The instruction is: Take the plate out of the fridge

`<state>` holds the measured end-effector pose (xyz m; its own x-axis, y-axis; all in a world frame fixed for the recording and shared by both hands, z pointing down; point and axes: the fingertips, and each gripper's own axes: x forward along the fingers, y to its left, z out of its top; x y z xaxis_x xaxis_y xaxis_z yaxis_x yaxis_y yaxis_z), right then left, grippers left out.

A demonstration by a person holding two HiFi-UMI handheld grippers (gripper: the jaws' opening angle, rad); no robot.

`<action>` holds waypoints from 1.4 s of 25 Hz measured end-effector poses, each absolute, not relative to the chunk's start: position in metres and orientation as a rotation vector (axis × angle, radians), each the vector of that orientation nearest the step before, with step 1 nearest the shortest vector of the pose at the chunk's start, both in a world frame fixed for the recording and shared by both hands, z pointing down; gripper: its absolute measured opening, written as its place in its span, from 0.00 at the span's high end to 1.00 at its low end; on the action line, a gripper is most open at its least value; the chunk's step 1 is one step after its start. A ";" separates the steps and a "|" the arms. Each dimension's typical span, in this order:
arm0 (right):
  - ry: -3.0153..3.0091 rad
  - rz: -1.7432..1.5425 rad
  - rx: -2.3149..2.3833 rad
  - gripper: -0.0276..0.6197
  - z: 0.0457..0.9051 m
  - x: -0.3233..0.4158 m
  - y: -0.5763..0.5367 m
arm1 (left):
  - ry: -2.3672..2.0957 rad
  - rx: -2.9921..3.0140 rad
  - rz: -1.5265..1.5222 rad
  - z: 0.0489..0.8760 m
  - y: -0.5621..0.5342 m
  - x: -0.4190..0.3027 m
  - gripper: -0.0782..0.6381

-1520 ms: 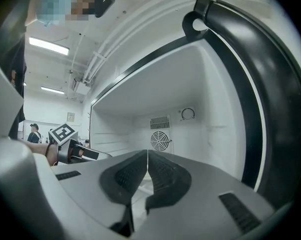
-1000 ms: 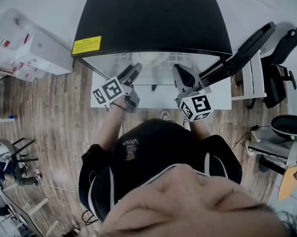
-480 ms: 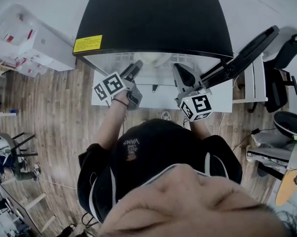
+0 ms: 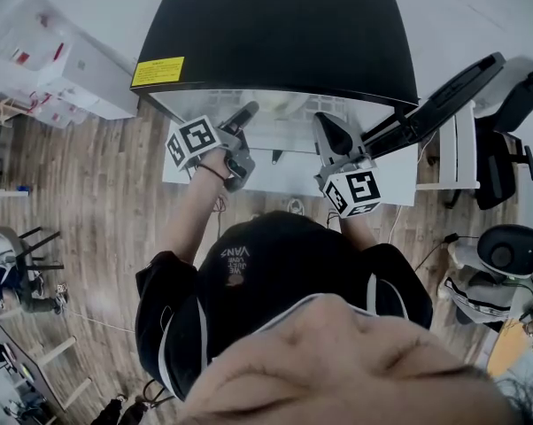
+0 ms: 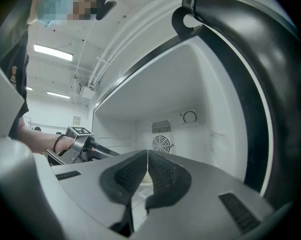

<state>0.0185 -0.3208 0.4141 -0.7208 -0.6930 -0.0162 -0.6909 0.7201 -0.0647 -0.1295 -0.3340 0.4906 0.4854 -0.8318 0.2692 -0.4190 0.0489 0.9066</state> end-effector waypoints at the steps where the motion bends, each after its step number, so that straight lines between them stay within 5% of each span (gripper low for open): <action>1: 2.875 -0.083 -1.158 0.94 0.414 0.019 -0.321 | -1.105 1.561 -0.449 0.491 -0.334 -0.129 0.56; 9: 2.867 -0.092 -1.164 0.94 0.414 0.023 -0.319 | -1.068 1.502 -0.447 0.497 -0.336 -0.130 0.57; 18: 2.862 -0.100 -1.166 0.94 0.415 0.023 -0.317 | -1.129 1.441 -0.443 0.513 -0.332 -0.137 0.80; 35: 2.870 -0.120 -1.157 0.94 0.421 0.018 -0.317 | -1.093 1.406 -0.512 0.517 -0.330 -0.137 0.84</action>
